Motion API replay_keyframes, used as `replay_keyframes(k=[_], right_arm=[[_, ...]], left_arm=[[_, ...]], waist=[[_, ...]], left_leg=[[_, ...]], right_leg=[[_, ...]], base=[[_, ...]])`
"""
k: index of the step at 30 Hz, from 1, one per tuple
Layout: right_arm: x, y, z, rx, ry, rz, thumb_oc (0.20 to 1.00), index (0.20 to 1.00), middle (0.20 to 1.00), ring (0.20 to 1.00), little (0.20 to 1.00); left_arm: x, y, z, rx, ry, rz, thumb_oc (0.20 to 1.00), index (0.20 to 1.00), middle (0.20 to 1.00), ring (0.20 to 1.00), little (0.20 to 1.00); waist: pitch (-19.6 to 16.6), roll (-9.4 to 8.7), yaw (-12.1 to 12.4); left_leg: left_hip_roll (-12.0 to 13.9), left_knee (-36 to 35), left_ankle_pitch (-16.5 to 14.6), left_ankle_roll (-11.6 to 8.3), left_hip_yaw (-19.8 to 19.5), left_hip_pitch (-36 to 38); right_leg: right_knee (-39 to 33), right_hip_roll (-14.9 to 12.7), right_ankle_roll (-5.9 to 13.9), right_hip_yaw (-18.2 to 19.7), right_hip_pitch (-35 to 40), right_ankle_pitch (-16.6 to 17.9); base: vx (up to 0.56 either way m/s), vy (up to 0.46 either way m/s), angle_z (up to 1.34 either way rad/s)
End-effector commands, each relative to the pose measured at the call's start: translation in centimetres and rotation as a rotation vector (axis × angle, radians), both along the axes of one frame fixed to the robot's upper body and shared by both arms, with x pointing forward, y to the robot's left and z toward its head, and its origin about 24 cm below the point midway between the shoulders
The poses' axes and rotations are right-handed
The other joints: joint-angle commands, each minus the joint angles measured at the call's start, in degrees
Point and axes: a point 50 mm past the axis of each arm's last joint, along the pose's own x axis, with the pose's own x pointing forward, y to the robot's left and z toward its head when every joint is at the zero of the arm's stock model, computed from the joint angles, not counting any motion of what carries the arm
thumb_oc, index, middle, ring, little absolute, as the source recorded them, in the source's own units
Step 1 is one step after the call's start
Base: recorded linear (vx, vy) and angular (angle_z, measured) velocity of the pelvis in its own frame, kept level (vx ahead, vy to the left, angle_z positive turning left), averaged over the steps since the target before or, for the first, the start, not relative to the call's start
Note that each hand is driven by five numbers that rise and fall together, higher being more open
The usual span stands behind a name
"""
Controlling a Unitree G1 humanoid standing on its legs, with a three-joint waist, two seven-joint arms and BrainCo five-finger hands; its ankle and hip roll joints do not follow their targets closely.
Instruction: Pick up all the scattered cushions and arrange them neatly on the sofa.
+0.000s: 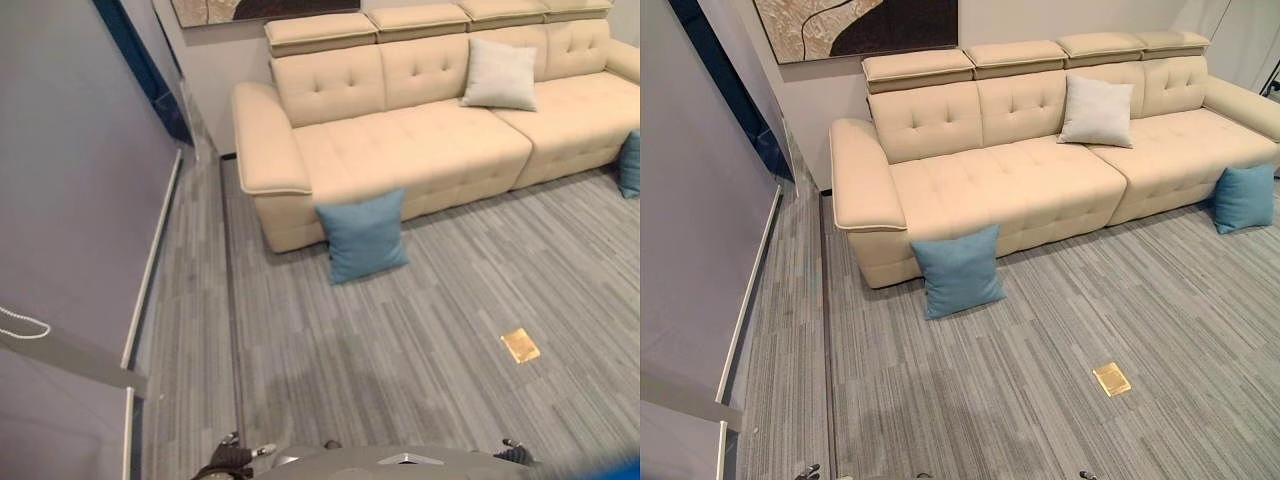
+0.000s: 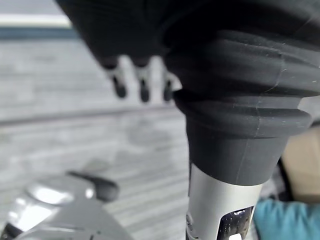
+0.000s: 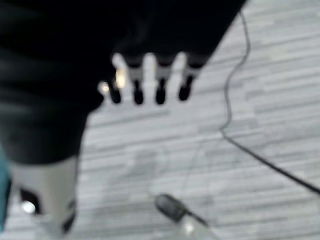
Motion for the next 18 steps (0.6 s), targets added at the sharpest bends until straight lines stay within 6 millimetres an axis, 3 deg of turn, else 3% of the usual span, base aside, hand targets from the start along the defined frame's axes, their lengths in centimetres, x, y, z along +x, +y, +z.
replay_keyframes(k=[1, 18], right_arm=[[2.4, 0.3, 0.3, -0.021, -0.037, 0.086, 1.000, 1.000, 1.000, 1.000, 1.000], [2.8, 1.3, 0.1, 0.010, -0.041, 0.089, 1.000, 1.000, 1.000, 1.000, 1.000]], left_arm=[[1.8, 0.0, 0.1, 0.008, -0.009, -0.037, 1.000, 1.000, 1.000, 1.000, 1.000], [2.6, 0.3, 0.3, 0.020, -0.016, -0.049, 1.000, 1.000, 1.000, 1.000, 1.000]], waist=[[1.4, -2.50, 0.0], [2.3, -3.89, 0.9]], left_leg=[[-0.6, 0.1, -1.3, -1.21, -0.7, -1.3], [-1.2, 1.8, -2.4, -0.13, 0.4, -2.3]], right_leg=[[0.4, -2.5, 5.19, -1.5, 0.3, 0.2], [1.2, -2.9, 5.47, -0.1, -0.4, 0.4]], base=[[0.00, 0.000, 0.00], [0.01, 0.018, -0.05]])
